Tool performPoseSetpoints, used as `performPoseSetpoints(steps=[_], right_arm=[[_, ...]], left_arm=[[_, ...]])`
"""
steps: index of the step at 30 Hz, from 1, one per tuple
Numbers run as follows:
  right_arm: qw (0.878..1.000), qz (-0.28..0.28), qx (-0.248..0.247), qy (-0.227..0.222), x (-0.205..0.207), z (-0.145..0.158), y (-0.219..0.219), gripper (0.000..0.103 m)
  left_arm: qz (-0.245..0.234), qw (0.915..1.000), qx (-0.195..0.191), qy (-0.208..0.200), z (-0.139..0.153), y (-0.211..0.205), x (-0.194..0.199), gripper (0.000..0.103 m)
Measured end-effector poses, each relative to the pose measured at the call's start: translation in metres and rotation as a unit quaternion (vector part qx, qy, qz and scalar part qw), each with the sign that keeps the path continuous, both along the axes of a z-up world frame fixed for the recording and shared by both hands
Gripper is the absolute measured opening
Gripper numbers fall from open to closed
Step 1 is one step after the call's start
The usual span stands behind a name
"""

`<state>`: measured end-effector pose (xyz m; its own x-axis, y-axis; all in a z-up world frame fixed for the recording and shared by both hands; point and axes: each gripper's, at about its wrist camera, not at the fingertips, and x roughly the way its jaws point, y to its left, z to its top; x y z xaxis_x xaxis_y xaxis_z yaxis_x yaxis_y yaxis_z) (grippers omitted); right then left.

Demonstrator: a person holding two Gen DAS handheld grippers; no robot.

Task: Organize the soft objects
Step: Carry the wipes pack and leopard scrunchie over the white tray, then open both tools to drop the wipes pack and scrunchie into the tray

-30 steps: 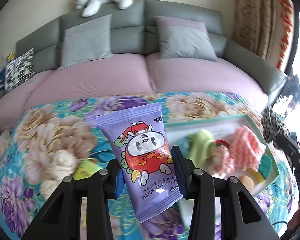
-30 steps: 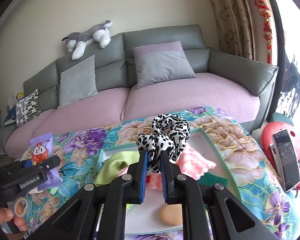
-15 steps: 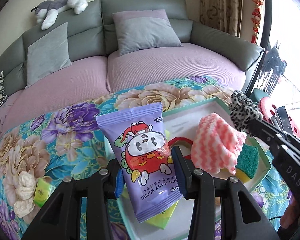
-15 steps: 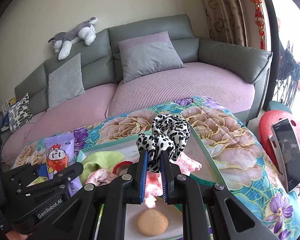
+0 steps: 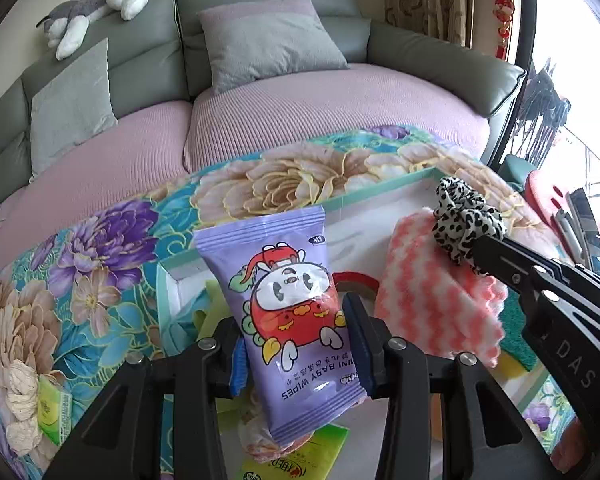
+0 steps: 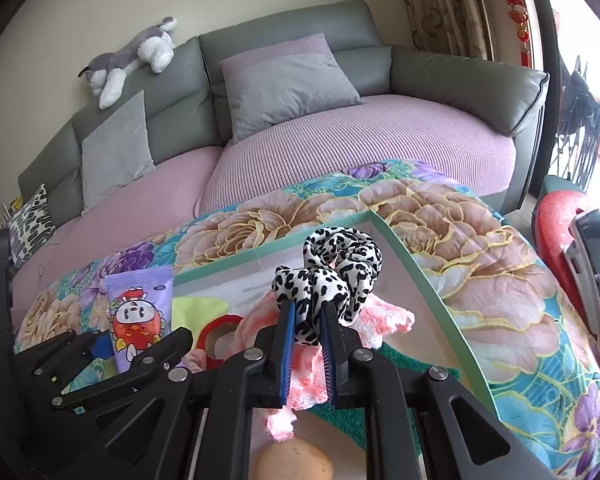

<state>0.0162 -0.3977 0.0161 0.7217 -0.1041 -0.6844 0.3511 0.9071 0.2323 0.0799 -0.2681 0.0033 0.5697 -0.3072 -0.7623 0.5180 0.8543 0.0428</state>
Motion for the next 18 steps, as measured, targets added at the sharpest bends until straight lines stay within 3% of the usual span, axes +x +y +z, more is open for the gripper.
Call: performPoseSetpoints(steps=[9,18], right_arm=[[1.000,0.002,-0.001,0.016,0.008,-0.012,0.002,0.013],[1.000,0.009,-0.021,0.021,0.006,-0.004,0.007,0.017]], left_arm=[[0.008,0.9994,0.009,0.031,-0.027,-0.001,0.013,0.044],[0.011,0.9989,0.006,0.045,-0.031,0.002,0.014,0.044]])
